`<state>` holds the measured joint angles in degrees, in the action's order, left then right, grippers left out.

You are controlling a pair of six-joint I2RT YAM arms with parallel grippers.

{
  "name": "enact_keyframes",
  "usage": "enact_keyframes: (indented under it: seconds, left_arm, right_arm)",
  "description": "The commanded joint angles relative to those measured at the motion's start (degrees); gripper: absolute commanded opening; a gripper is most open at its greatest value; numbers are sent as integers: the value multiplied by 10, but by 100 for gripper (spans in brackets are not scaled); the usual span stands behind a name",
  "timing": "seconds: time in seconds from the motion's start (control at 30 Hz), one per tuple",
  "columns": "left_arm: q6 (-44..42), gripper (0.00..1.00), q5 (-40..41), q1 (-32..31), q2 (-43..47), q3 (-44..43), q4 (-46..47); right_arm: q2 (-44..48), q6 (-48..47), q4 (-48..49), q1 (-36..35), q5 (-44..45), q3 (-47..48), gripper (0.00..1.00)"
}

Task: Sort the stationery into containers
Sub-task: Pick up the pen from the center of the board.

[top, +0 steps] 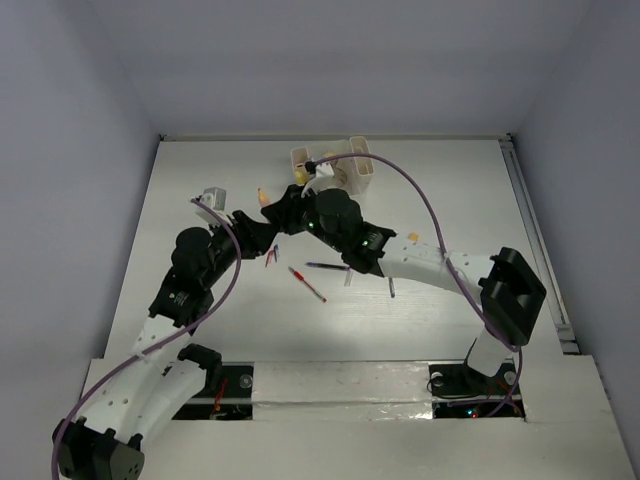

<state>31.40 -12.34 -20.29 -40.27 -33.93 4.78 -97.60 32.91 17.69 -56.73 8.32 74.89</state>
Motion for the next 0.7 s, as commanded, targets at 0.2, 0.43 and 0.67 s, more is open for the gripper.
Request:
enact_keyframes:
  seconds: [0.2, 0.43, 0.67]
  left_arm:
    - [15, 23, 28, -24, -18, 17, 88]
    - [2, 9, 78, -40, -4, 1, 67]
    - [3, 26, 118, -54, -13, 12, 54]
  right_arm:
    - [37, 47, 61, -8, -53, -36, 0]
    - [62, 61, 66, -8, -66, -63, 0]
    - [95, 53, 65, -20, -57, -87, 0]
